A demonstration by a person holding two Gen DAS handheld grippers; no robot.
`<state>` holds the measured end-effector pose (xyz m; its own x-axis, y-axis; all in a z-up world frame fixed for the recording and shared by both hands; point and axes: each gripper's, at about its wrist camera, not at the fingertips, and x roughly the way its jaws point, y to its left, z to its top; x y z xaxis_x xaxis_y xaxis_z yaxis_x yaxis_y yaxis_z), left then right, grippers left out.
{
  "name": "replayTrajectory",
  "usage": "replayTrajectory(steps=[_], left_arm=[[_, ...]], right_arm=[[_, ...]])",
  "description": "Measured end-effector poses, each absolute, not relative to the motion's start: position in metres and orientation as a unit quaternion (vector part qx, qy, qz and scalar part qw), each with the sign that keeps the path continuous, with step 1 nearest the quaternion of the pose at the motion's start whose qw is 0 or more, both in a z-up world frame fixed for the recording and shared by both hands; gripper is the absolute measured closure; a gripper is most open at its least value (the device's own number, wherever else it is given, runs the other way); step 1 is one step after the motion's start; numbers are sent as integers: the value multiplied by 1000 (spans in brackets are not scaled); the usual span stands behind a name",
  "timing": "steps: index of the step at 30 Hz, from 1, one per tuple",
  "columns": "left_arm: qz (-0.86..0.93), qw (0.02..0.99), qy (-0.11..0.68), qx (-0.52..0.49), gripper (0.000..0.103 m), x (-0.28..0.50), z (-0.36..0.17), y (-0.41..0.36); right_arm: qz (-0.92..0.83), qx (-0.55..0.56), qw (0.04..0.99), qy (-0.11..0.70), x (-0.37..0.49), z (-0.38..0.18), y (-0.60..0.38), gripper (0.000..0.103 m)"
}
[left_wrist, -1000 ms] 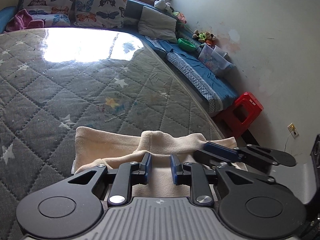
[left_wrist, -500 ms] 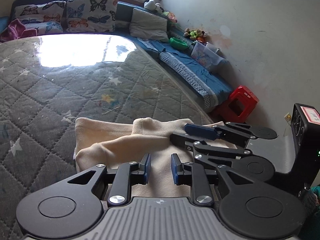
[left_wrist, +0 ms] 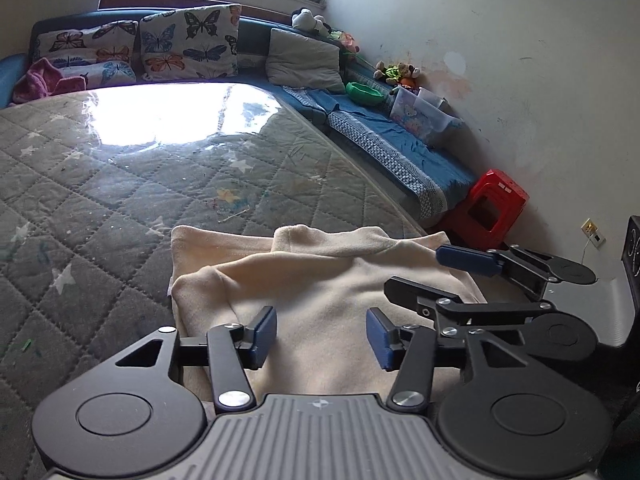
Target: Fold clothes
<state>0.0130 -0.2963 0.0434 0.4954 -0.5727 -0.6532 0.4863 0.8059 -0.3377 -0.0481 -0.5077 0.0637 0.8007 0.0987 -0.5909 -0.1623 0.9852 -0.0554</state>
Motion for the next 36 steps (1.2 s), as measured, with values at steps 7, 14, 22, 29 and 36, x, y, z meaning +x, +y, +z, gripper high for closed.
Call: replayTrajectory(steps=[7, 14, 22, 29, 36], left_arm=[[-296, 873, 384, -51, 34, -6, 49, -284], [-285, 881, 374, -51, 26, -22, 51, -272], [-276, 891, 357, -47, 11, -40, 54, -259], [-270, 899, 343, -38, 0, -52, 56, -253], [-259, 902, 341, -44, 0, -58, 54, -246]], right_arm=[[50, -38, 953, 296, -72, 68, -509, 19], [39, -23, 956, 289, -92, 66, -502, 10], [25, -28, 959, 282, -108, 65, -488, 0], [21, -20, 962, 272, -120, 67, -483, 0], [15, -5, 965, 263, -134, 66, -482, 0]])
